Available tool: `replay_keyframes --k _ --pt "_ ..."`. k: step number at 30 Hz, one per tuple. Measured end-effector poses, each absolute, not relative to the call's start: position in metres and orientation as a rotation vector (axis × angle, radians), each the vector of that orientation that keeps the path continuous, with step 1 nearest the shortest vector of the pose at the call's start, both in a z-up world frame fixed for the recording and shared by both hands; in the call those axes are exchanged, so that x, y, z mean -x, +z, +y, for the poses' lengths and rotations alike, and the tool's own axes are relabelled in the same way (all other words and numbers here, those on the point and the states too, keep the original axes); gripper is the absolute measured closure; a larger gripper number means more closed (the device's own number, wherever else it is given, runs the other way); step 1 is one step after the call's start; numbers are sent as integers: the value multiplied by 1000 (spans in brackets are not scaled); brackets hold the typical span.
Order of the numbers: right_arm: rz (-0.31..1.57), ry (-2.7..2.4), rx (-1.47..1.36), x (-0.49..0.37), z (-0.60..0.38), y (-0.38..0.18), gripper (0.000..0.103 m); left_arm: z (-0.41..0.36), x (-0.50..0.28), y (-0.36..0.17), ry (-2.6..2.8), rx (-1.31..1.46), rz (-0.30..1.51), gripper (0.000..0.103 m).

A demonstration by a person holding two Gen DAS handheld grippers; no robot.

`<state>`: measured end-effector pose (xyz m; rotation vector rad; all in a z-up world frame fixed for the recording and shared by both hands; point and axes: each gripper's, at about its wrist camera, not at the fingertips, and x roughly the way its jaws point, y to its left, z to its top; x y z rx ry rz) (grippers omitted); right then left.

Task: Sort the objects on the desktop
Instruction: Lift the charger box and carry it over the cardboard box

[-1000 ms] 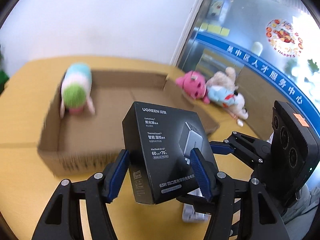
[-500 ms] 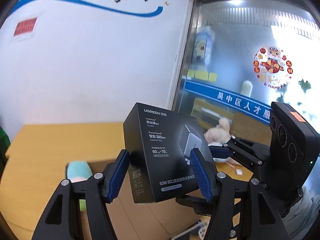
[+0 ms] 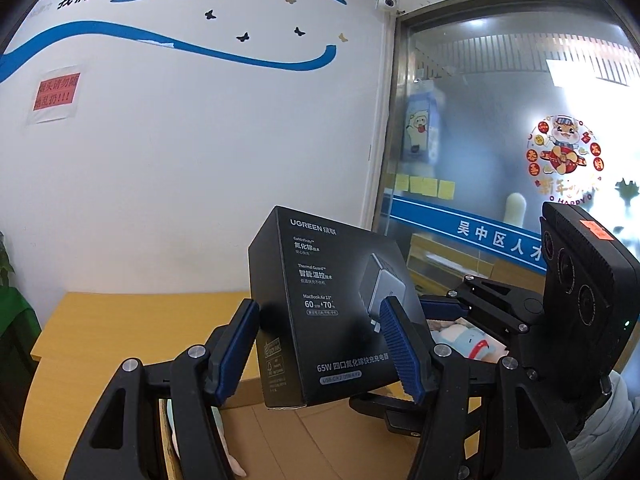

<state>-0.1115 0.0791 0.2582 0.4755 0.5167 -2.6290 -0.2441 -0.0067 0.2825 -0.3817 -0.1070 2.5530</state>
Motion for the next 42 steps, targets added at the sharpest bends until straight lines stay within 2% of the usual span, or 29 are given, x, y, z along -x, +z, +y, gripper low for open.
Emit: replay_keyframes --k 11,23,30,39,42 --pt "454 -2574 -589 171 93 222 23 -4 320 233 2571 534 -130 43" --pt "296 -2433 -850 264 101 103 23 16 411 116 2581 901 -103 43" --pt "95 -2314 -1010 309 122 35 23 36 461 53 2532 1177 -57 43" --pt "-19 -2241 -1121 324 134 -7 23 64 489 11 2469 1450 26 43" --pt "-58 -2216 -1167 335 133 -24 26 72 495 -4 2430 1554 72 44"
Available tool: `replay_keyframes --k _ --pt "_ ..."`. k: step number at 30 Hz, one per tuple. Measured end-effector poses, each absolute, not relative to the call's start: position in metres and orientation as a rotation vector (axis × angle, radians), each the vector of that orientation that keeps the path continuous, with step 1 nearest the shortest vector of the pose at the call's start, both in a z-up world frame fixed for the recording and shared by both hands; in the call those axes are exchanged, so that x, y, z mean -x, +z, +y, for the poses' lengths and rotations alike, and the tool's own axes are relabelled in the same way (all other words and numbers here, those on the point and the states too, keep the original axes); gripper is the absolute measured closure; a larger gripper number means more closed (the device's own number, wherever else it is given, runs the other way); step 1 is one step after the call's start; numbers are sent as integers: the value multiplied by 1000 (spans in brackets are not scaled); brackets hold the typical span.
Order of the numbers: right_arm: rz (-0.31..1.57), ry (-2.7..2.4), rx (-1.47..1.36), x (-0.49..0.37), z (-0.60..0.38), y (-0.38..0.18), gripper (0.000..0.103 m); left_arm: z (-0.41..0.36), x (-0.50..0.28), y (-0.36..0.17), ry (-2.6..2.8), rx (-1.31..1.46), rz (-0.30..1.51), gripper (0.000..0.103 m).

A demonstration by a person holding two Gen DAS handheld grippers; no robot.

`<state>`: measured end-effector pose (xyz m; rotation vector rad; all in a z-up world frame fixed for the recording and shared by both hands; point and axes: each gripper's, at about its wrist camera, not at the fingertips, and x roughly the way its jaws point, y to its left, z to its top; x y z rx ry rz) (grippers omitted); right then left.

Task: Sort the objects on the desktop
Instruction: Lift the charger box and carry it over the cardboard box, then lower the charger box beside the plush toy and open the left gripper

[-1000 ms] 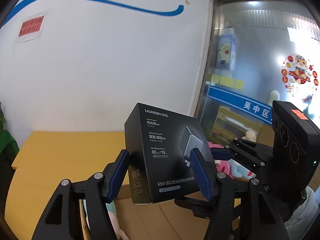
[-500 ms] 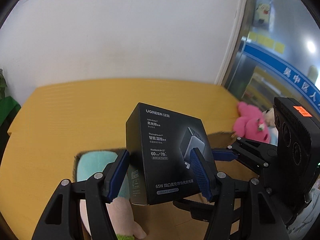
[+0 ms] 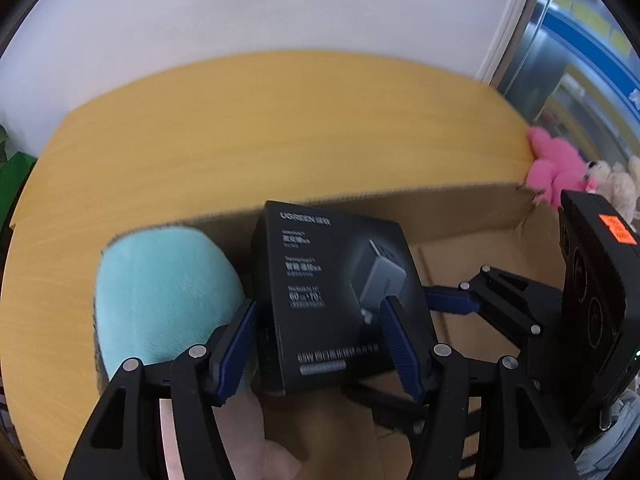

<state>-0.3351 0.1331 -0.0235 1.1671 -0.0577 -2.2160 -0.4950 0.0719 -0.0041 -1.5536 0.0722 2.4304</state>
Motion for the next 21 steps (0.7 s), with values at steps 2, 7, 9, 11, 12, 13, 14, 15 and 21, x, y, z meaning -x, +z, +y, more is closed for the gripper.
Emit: replay_keyframes --k 2,7,9,11,12,13,14,15,21 --pt "-72 -2208 -1203 338 135 -34 33 76 495 -8 2417 1579 81 48" --pt "4 -2187 -1258 332 125 -43 41 61 488 11 2438 1521 -19 48" --pt "26 -2196 -1266 332 123 -46 41 51 484 20 2477 1482 -19 48" --pt "18 -2196 -1267 330 129 -48 41 47 481 32 2507 1450 -47 48" --pt "17 -2197 -1266 329 129 -48 41 42 479 36 2520 1438 -56 48" --pt "10 -2198 -1266 328 130 -48 41 37 476 40 2541 1423 -65 48" --pt "3 -2198 -1268 328 131 -48 41 34 472 42 2554 1412 -71 48" --pt "-2 -2200 -1269 327 132 -49 41 32 468 44 2562 1403 -76 48" --pt "18 -2206 -1308 323 133 -47 41 -2 445 62 2592 1337 -100 48"
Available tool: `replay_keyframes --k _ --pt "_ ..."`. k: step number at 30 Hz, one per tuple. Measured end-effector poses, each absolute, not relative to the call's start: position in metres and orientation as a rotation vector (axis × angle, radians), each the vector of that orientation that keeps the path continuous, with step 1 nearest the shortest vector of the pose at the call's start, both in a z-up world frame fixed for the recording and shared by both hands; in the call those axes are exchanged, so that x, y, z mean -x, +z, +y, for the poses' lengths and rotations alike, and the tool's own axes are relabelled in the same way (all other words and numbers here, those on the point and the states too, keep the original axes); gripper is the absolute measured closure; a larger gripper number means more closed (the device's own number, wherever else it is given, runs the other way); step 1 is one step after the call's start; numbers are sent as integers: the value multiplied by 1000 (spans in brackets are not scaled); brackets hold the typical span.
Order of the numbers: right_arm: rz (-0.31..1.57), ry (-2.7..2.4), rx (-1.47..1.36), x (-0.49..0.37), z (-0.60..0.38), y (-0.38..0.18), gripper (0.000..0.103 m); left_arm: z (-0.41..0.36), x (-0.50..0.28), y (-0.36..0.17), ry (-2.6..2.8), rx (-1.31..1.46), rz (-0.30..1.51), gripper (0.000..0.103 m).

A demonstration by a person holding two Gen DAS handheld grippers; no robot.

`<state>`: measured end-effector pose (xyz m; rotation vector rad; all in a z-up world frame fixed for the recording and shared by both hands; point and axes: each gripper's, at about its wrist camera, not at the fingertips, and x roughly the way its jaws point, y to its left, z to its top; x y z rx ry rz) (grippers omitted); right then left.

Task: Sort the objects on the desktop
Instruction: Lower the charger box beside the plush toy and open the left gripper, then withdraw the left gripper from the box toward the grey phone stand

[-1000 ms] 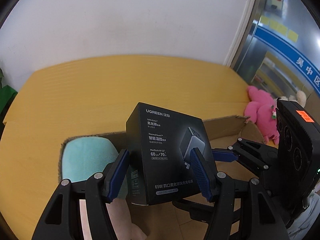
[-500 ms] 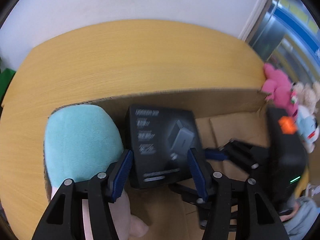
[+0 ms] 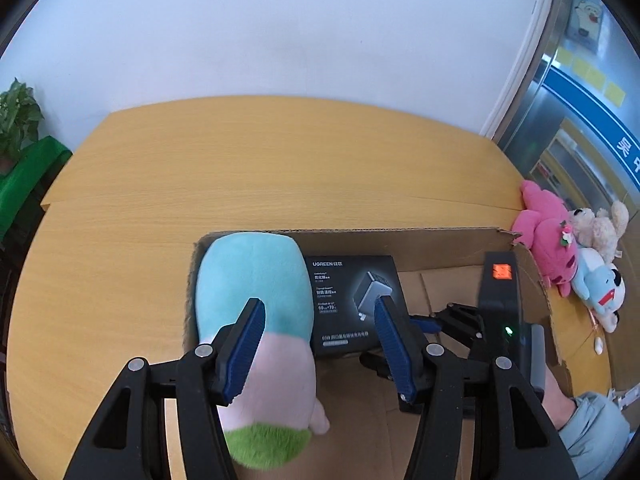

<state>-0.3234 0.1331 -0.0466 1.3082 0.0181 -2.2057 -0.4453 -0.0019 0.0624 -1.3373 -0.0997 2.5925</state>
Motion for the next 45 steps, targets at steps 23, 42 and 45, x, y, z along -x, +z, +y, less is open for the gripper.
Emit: replay_keyframes --k 23,42,45 --pt "63 -2889 -911 109 139 93 17 -12 227 124 2869 762 40 12" --pt "66 -2958 -928 35 149 64 17 24 170 81 2819 823 -14 12" --pt "39 -2955 -934 32 150 59 17 19 167 75 2823 833 -18 12"
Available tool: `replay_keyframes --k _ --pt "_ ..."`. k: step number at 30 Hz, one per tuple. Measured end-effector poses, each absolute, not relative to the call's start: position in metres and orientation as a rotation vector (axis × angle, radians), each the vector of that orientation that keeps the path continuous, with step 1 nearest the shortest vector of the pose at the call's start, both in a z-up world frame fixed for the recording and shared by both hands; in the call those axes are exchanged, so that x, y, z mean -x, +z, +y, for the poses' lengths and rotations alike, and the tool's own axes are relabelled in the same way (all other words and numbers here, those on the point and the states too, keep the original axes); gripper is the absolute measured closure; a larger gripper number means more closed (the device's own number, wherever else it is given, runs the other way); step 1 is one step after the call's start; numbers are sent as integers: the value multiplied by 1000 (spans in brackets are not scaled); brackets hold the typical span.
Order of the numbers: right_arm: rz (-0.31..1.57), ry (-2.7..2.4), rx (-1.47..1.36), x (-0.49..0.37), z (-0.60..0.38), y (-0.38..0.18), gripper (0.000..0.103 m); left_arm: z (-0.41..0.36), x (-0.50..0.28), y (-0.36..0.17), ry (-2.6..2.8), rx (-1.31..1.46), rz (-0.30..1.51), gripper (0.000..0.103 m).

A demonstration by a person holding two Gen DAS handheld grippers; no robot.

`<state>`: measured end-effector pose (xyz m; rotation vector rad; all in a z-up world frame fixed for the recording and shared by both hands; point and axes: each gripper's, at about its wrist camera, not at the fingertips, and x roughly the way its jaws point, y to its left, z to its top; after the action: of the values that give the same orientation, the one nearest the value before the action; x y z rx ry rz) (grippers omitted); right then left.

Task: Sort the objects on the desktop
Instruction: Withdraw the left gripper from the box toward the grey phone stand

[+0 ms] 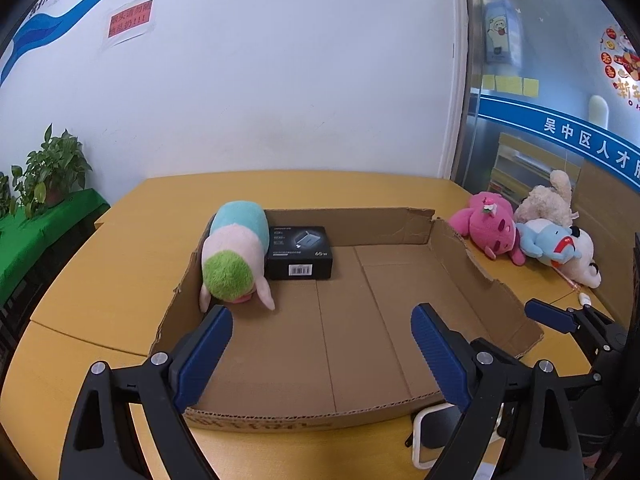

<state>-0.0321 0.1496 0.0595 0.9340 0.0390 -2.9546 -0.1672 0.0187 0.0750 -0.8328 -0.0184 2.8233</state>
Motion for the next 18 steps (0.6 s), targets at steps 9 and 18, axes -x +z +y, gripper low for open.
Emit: replay_keyframes --k 9,18 --pt "41 -2988 -919 17 146 57 16 15 158 64 2813 829 -1 11" --pt "36 -2984 -882 6 150 59 17 11 148 68 2772 808 -58 11"
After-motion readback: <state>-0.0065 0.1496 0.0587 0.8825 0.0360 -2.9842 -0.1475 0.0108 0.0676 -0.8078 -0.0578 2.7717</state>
